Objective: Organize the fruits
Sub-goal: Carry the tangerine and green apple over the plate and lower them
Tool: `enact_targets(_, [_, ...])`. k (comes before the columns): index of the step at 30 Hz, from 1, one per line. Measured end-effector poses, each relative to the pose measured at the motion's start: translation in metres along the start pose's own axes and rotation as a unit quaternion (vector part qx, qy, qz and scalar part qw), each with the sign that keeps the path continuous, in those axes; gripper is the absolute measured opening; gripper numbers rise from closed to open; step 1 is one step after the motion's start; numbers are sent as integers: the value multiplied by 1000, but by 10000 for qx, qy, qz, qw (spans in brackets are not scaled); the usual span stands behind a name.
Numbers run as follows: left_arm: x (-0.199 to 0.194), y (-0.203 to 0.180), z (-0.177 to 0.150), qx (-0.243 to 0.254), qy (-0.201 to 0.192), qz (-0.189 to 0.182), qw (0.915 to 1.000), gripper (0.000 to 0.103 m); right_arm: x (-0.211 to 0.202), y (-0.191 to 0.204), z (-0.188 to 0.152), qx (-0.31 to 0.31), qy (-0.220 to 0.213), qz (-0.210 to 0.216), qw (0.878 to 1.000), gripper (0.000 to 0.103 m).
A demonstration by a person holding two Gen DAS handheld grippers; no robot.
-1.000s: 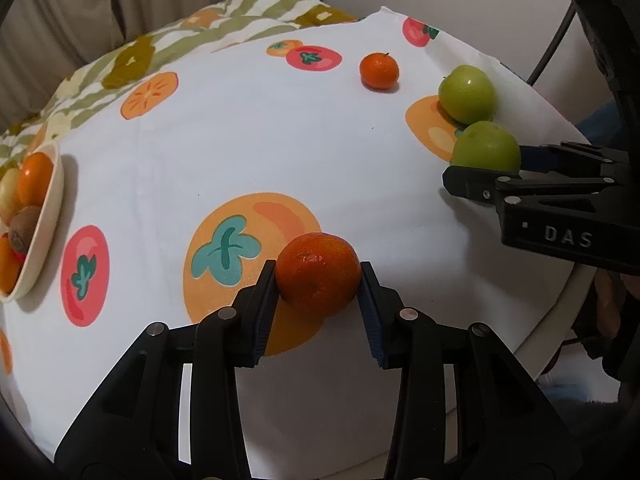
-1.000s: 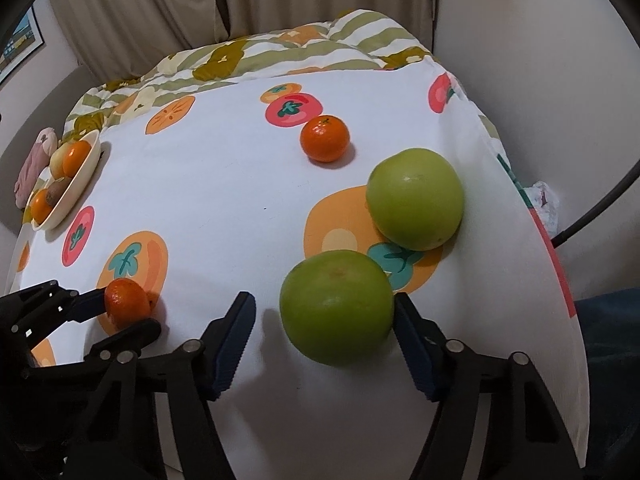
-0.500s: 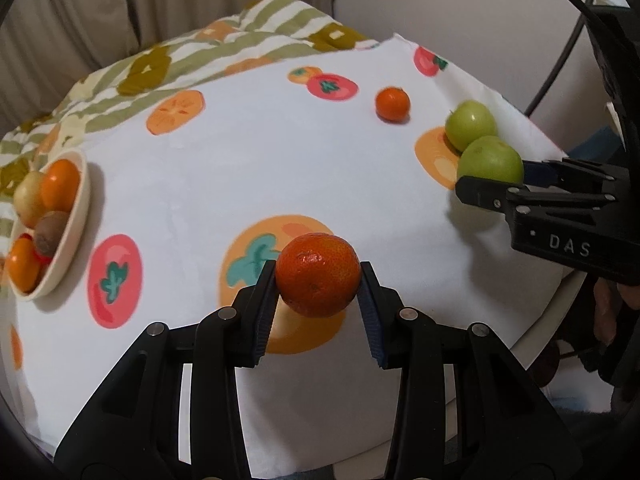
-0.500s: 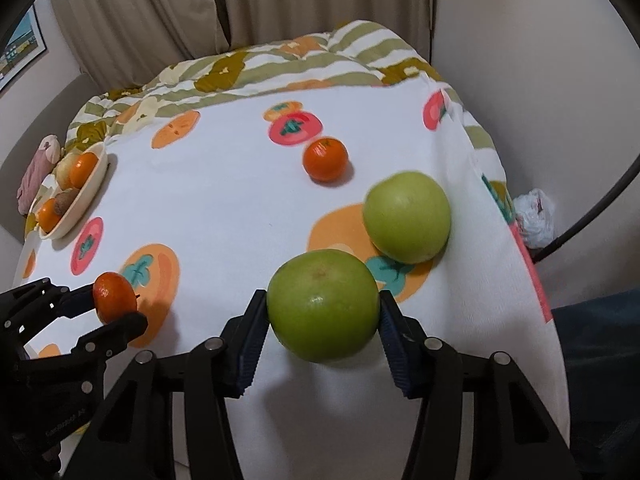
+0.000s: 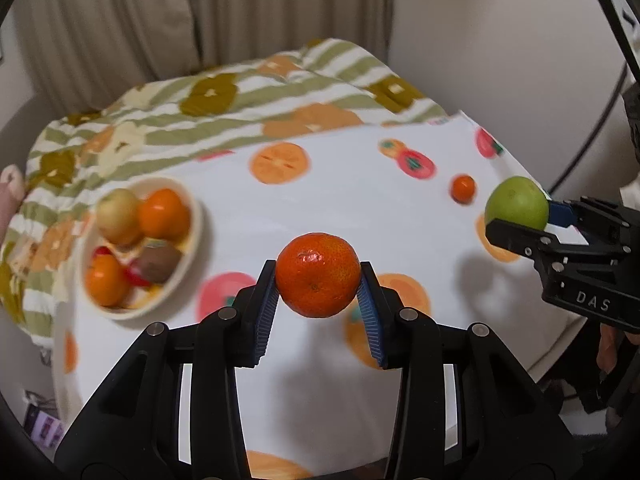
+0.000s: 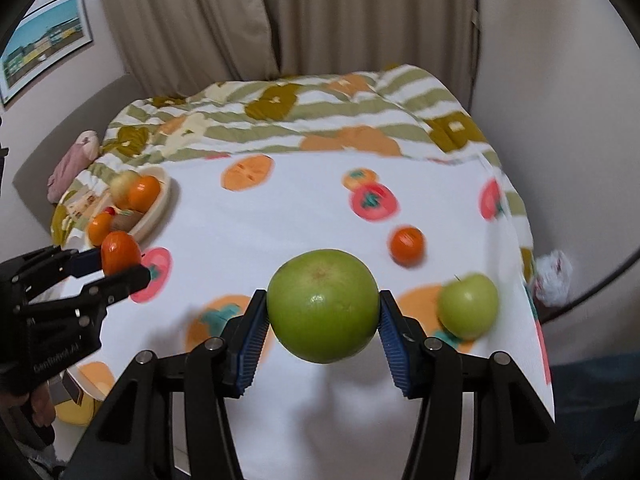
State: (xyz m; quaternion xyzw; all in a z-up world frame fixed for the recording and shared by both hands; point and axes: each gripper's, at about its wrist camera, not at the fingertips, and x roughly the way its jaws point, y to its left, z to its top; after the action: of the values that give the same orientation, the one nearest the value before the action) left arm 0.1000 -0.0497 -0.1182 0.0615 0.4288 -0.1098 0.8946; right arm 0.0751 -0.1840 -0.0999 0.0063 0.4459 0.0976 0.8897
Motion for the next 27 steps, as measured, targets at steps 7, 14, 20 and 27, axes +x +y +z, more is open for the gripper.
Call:
enact_targets(7, [-18, 59, 8, -320, -135, 251, 9991, 43, 3, 51, 27, -315, -135, 265, 9991, 50])
enact_targets(14, [-29, 124, 14, -551, -209, 437, 9973, 43, 18, 103, 52, -521, -184, 531, 9971, 50])
enact_targets(20, [-24, 174, 17, -613, -158, 489, 9968, 43, 38, 149, 70, -612, -147, 681, 9957, 50])
enact_targets(27, [1, 227, 22, -579, -11, 396, 9975, 43, 67, 193, 87, -596, -47, 703, 9957, 50])
